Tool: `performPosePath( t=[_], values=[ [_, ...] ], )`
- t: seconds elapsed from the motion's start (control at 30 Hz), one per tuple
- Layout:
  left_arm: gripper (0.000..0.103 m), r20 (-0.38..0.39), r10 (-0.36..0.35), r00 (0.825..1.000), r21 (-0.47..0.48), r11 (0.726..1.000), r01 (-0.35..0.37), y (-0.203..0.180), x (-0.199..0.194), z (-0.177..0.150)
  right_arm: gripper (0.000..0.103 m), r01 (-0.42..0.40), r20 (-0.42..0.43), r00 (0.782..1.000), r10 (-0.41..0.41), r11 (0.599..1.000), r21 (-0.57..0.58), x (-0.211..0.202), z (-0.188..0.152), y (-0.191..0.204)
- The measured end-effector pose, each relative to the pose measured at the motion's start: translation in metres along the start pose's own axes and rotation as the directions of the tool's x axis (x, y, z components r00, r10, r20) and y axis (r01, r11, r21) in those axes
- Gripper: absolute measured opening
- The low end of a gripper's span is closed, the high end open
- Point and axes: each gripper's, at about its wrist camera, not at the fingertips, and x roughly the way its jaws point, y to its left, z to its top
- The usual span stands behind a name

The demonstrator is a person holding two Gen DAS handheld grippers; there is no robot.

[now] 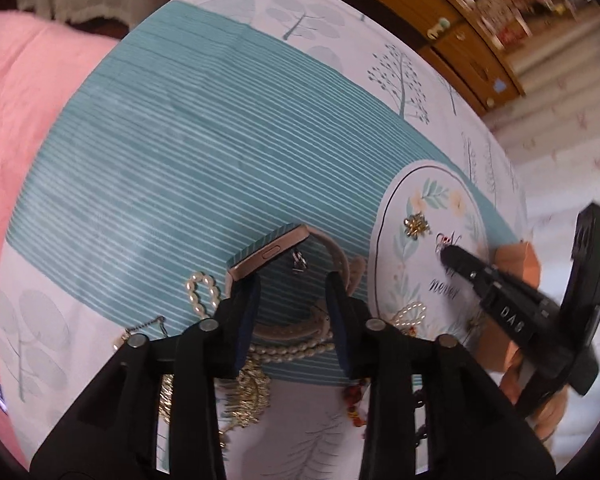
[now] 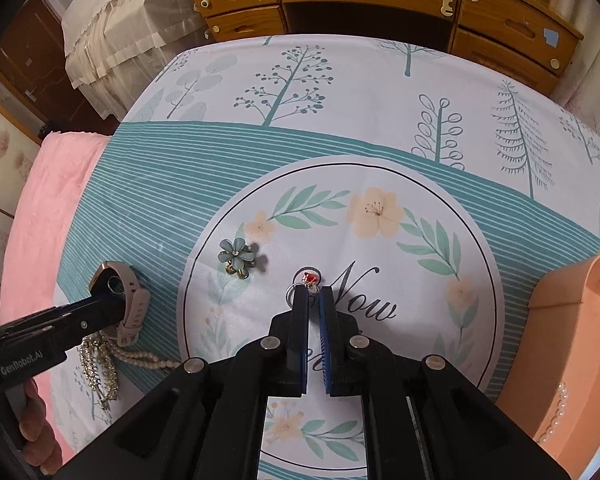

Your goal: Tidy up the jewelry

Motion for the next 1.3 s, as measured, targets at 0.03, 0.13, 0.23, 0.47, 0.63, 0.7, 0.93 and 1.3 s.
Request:
performPosePath(
  t=[0.03,0.13,0.23,0.47,0.63,0.7,0.93,1.3],
  values=[
    [0.032,0.006,-0.005,1.000,-0.028,1.000,0.005,0.002,-0.001,0.000,0.005,-0.003,0.001,1.000,0.003,1.000,0.003,0.000,0.000,0.000],
    [0.032,0.033,-0.012,0.999,-0.103,0.995,0.015,0.006,-0.001,0.000,0.005,-0.009,0.006,1.000,0.009,1.000,0.004,0.000,0.000,-0.001],
    [0.032,0.078,0.008,0.997,-0.164,0.986,0.005,0.006,-0.002,-0.003,0.006,-0.010,0.008,1.000,0.010,1.000,0.003,-0.001,0.000,-0.001],
    [0.032,0.169,0.095,0.981,-0.276,0.960,-0.046,0.000,-0.002,-0.012,0.006,-0.014,0.013,1.000,0.015,1.000,-0.008,-0.003,-0.003,-0.001],
    [0.028,0.226,0.202,0.953,-0.287,0.948,-0.133,-0.011,-0.001,-0.017,0.006,-0.014,0.022,1.000,0.014,1.000,-0.018,-0.003,-0.005,0.000],
    [0.028,0.253,0.243,0.937,-0.290,0.943,-0.166,-0.015,0.001,-0.018,0.006,-0.012,0.026,1.000,0.013,1.000,-0.025,-0.003,-0.006,0.001],
    [0.005,0.316,0.317,0.894,-0.255,0.936,-0.242,-0.024,0.005,-0.016,0.006,-0.023,0.045,0.999,0.025,0.999,-0.040,-0.004,-0.011,-0.001],
    [0.006,0.142,0.148,0.979,-0.189,0.975,-0.120,-0.011,0.001,-0.008,0.006,-0.044,0.039,0.998,0.045,0.999,-0.032,-0.005,-0.012,-0.005]
  ],
)
